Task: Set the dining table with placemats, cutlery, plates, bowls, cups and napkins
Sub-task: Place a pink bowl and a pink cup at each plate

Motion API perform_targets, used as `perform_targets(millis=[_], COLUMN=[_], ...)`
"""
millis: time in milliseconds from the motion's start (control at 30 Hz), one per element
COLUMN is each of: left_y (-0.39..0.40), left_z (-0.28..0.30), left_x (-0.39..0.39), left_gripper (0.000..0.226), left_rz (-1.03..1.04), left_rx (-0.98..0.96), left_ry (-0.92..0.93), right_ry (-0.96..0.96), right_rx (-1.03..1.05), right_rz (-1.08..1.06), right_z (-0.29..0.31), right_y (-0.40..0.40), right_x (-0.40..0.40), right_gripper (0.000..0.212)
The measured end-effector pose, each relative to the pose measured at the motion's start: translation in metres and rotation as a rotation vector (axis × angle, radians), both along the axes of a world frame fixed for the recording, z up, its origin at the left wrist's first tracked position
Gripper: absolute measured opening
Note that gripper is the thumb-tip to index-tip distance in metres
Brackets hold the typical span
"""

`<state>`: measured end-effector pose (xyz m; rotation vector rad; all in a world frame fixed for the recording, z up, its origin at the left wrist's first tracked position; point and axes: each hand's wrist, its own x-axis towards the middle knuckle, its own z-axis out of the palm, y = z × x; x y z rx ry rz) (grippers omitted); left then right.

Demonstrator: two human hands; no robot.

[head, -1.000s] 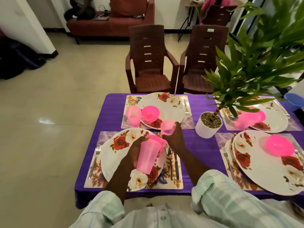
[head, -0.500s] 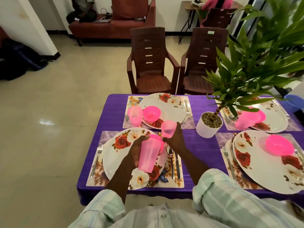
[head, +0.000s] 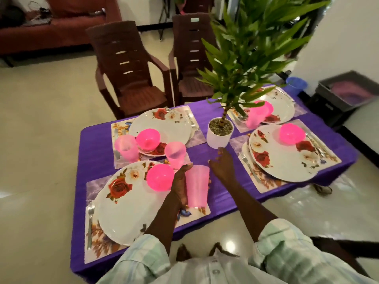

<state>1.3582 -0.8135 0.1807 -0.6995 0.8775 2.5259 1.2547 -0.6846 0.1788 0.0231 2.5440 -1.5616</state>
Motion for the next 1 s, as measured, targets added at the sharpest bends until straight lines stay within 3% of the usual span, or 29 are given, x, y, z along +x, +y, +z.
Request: perform_targets(millis=[100,233,267,367,433,567,633,700,900,1000], left_y=[0.03,0.068,0.078,0.109,0.135,0.196,0.224,0.272,0.353,0.376], left_z=[0.002,0.006,0.006,0.007,0.007,0.006,0.006,0.005,0.014,0.016], left_x=[-0.017,-0.04,-0.047,-0.067,-0.081,-0.117,-0.133,-0.156,-0.2,-0.226], left_gripper=[0.075,0.043,0.045,0.081,0.085,0.054,0.06,0.049,0.048,0.055], left_rz=[-0.028,0.062,0.08,0.092,0.111,0.161,0.194,0.204,0.215,0.175], left_rx=[-0.045,-0.12,-0.126,-0.18,-0.207,-0.186,-0.234,-0.258,-0.358,-0.365], left_ry=[-0.024,0.018,0.02,0.024,0.047,0.123,0.134,0.114,0.166,0.17], right_ry=[0.019,-0.031,-0.059,-0.082,-0.078,-0.128,-0.194,-0.238,-0.356,-0.358], right_rx=[0.039,0.017,0.001,-0.023,-0.069,-0.073,-0.141,-0.182,-0.192,-0.104], right_rz=[-0.12,-0.221,-0.24,-0.249,-0.223,-0.116,-0.097,-0.087,0.048,0.146], right_z=[0.004,0.009,0.009,0.01,0.014,0.019,0.023,0.029,0.036,0.033], right_y=[0.04,0.082,0.092,0.122,0.144,0.205,0.232,0.279,0.359,0.386], right_x=[-0.004,-0.009,-0.012,-0.022,-0.029,-0.053,-0.067,-0.088,-0.129,-0.152], right_gripper=[0.027,0.024,0.022,0.011,0.006,0.016,0.013,0.016,0.028,0.05])
